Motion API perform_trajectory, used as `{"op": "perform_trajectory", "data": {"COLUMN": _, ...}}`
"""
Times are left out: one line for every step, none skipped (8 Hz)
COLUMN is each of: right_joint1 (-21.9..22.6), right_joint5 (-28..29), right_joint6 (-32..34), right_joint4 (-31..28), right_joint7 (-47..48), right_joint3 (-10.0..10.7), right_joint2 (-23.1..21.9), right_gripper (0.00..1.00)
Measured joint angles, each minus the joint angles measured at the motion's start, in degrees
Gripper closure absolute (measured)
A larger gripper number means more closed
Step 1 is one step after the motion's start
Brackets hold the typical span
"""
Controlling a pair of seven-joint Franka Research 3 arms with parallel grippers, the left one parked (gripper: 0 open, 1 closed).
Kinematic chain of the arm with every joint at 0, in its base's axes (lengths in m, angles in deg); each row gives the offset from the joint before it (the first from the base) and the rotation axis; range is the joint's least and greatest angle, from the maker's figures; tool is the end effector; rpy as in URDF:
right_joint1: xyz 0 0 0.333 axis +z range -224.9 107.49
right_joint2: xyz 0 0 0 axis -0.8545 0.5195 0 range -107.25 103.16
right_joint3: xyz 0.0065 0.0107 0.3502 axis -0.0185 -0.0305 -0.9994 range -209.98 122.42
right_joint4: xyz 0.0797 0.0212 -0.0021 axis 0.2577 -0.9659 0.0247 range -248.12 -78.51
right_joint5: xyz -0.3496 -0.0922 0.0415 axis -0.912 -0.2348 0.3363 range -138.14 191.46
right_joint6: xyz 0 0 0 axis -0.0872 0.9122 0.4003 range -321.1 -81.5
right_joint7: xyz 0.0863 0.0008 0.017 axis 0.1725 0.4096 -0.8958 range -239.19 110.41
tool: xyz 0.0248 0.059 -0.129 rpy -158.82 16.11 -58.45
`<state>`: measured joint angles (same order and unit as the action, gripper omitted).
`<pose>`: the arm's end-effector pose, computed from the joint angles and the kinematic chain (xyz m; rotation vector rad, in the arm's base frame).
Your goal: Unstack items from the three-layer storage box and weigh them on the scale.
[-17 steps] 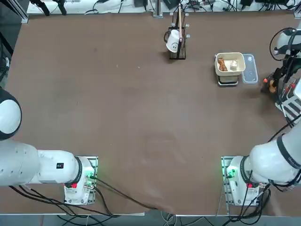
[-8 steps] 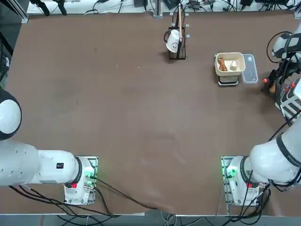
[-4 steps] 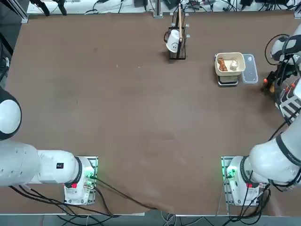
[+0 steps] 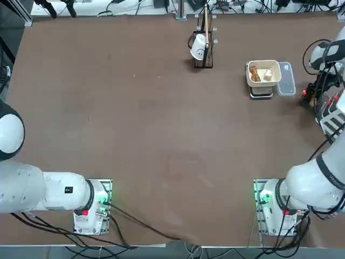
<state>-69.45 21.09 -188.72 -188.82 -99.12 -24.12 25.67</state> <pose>0.4881 -0.2885 0.2198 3.0136 0.2563 -0.4307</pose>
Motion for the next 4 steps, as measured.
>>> {"op": "perform_trajectory", "data": {"right_joint1": 0.1, "right_joint5": 0.0, "right_joint6": 1.4, "right_joint4": 0.5, "right_joint7": -0.5, "right_joint3": 0.0, "right_joint2": -0.7, "right_gripper": 0.59}}
{"op": "perform_trajectory", "data": {"right_joint1": 0.2, "right_joint5": 0.0, "right_joint6": 4.7, "right_joint4": 1.9, "right_joint7": -1.1, "right_joint3": -0.1, "right_joint2": -1.7, "right_gripper": 0.59}}
{"op": "perform_trajectory", "data": {"right_joint1": 0.7, "right_joint5": 0.0, "right_joint6": 9.2, "right_joint4": 4.4, "right_joint7": -1.3, "right_joint3": -0.3, "right_joint2": -2.7, "right_gripper": 0.59}}
{"op": "perform_trajectory", "data": {"right_joint1": 1.8, "right_joint5": 0.0, "right_joint6": 14.5, "right_joint4": 8.0, "right_joint7": -1.3, "right_joint3": -0.4, "right_joint2": -3.5, "right_gripper": 0.59}}
